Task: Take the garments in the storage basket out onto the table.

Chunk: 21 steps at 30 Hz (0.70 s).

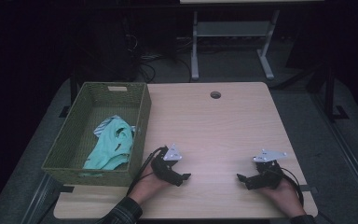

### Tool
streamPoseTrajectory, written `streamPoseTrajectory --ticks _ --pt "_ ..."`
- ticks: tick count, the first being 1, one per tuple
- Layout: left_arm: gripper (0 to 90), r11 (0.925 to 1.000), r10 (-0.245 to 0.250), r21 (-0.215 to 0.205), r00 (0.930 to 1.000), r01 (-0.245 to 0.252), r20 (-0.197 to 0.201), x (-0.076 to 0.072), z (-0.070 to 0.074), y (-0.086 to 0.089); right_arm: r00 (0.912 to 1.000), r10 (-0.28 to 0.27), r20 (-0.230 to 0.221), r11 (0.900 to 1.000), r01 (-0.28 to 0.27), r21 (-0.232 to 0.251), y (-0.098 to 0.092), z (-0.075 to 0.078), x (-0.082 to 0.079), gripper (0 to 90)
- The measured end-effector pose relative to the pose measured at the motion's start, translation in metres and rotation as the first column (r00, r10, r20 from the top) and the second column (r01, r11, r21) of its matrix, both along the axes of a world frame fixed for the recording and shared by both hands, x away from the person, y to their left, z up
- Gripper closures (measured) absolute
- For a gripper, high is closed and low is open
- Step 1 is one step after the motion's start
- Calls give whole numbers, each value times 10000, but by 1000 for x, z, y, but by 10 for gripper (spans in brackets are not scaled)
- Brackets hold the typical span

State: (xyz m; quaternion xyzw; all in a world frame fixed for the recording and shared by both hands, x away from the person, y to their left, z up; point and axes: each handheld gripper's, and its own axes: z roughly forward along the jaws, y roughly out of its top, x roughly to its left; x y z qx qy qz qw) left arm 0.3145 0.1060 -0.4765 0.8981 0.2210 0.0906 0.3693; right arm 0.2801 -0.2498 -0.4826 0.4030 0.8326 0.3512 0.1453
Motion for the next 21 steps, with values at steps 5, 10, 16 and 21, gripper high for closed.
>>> streamPoseTrajectory --ticks 5,10,16,21 --pt "125 9999 -42 168 10000 43 -61 1 2 -1 10000 -1 -1 10000 1 2 0 0 0 27" --pt "128 9994 14 348 9998 -7 -206 4 4 -1 10000 -3 2 10000 3 11 0 0 0 27" --pt "132 9988 137 481 9992 -120 -365 4 6 0 10000 2 -3 10000 -2 3 0 0 0 27" --pt "132 9982 90 598 9990 -64 -429 3 7 -1 10000 1 -2 10000 -1 5 0 0 0 27"
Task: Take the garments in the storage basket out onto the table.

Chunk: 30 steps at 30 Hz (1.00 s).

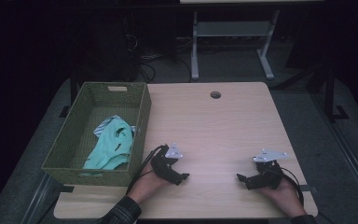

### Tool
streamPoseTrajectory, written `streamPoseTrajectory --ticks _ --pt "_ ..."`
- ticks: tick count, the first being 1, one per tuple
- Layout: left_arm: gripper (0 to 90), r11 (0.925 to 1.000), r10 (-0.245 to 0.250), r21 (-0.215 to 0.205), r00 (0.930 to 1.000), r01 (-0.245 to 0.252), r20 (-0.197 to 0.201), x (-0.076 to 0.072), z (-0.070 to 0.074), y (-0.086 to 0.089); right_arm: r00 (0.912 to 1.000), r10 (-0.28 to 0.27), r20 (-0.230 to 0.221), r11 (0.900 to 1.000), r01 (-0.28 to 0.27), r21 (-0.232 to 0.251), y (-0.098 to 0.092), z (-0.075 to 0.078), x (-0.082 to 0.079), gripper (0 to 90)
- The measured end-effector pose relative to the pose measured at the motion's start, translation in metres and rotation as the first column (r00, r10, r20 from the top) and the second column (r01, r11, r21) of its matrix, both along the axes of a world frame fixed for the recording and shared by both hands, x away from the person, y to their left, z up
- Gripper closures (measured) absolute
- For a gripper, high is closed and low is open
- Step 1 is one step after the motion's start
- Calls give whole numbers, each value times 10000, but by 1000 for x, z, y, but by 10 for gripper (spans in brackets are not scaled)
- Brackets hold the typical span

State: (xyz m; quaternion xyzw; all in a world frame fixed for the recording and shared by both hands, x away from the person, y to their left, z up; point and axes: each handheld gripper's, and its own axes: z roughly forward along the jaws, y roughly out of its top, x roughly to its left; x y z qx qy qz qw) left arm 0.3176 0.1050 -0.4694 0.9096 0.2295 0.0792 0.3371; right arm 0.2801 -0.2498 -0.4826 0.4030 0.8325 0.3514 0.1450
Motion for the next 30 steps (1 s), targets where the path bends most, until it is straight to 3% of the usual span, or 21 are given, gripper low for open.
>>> streamPoseTrajectory --ticks 30 --pt "133 9997 176 147 9997 -174 -174 4 13 0 10000 20 26 10000 -20 15 0 0 1 27"
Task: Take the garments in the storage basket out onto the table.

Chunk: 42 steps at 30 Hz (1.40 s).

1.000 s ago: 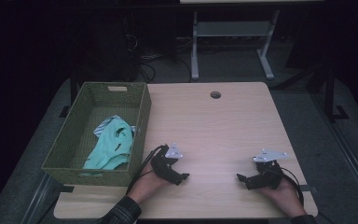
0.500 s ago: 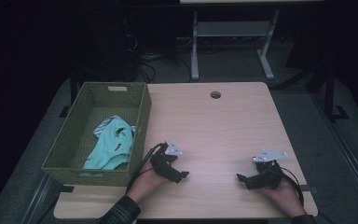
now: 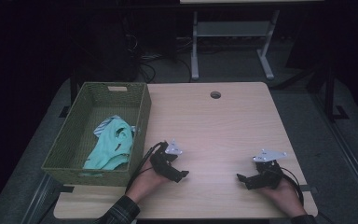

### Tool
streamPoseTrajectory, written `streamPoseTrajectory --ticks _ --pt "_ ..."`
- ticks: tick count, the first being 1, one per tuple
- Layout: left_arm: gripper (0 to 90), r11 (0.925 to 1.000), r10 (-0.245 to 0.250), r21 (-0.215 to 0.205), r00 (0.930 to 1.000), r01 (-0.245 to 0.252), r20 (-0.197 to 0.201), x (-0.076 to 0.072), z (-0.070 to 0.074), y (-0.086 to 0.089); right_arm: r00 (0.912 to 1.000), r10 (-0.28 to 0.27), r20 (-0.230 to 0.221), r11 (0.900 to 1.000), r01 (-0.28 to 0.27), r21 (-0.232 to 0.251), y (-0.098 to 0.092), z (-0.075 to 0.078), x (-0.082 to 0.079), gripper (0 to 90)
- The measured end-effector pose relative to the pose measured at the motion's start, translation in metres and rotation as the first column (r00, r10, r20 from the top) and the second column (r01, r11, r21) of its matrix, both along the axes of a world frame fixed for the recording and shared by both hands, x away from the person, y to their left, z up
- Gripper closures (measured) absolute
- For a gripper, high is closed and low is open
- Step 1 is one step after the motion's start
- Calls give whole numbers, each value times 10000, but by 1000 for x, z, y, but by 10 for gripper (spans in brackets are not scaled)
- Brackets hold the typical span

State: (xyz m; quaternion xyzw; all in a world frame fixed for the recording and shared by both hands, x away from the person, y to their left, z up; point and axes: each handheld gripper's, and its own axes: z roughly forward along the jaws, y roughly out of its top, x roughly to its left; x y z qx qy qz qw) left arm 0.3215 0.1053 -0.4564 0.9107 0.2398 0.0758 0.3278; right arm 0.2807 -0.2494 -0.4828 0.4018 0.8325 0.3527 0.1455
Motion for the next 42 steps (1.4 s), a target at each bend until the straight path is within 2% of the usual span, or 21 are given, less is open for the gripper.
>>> streamPoseTrajectory --ticks 20,42 --pt "134 10000 74 25 10000 -74 -59 1 8 0 10000 -4 -6 10000 4 4 0 0 0 27" --pt "135 9999 165 31 9998 -166 111 3 26 1 10000 -5 -4 10000 5 5 0 0 0 27"
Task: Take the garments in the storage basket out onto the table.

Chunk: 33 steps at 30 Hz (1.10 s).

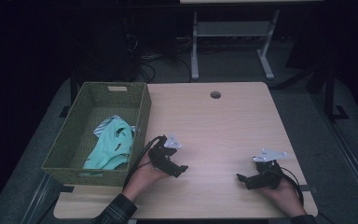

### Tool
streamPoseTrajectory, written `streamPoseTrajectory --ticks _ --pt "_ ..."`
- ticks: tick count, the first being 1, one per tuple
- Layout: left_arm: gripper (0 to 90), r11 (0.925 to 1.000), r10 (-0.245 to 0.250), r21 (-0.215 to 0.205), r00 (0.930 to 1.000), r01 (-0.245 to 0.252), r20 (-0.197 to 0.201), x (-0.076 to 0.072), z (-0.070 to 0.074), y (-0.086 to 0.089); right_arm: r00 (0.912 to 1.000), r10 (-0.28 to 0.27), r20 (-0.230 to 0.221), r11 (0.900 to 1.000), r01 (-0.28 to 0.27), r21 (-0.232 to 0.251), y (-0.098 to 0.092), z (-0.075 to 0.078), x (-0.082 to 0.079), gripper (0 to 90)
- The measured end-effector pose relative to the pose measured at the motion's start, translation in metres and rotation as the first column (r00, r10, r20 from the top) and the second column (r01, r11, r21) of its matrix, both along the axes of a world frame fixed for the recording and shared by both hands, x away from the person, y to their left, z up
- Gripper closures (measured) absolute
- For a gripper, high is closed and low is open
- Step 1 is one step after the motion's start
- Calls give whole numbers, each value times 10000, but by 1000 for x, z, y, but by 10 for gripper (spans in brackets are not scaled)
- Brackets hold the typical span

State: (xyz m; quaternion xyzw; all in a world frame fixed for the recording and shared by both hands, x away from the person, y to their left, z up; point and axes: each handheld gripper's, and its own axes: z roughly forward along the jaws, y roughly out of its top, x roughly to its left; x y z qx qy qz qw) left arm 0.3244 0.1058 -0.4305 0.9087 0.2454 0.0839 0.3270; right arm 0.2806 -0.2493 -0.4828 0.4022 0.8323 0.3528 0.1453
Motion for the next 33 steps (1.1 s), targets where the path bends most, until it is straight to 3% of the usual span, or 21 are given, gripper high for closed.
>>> streamPoseTrajectory --ticks 15,33 --pt "136 10000 33 17 10000 -33 44 2 12 1 10000 3 3 10000 -3 -8 0 0 0 27" --pt "136 9996 -12 -297 10000 14 58 5 29 2 10000 -3 -4 10000 3 8 0 0 0 27"
